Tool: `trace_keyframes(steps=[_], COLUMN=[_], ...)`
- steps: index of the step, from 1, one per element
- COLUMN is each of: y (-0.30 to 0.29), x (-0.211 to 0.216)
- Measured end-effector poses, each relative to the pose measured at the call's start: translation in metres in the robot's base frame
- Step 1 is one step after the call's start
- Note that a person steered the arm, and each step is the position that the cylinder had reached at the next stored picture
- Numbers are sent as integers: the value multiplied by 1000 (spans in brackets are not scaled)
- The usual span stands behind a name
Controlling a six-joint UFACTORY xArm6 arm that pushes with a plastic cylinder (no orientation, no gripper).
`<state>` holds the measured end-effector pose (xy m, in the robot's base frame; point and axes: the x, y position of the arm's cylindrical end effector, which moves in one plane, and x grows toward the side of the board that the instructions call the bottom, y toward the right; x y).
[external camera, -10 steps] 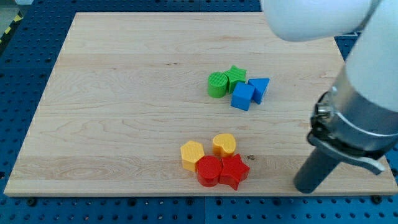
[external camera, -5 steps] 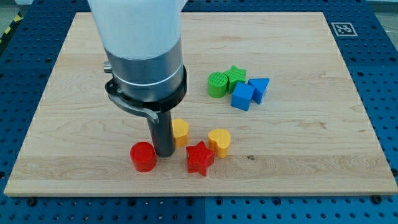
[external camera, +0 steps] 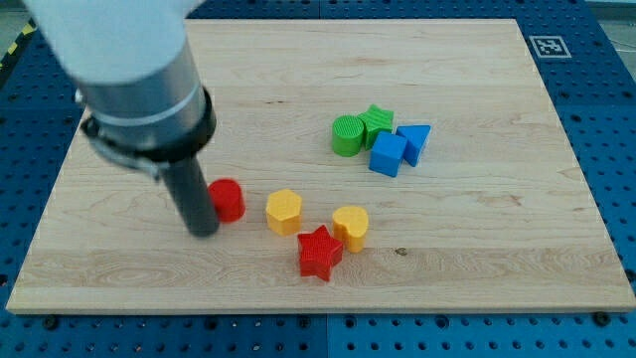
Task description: Slide the red circle to the top left of the green circle
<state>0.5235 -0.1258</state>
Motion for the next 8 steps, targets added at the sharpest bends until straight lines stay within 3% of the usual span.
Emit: trace_keyframes(steps=[1,2,4,5,6,8], y=[0,0,44,40,70,122], x=[-22,-8,-70,-38,-35,-96])
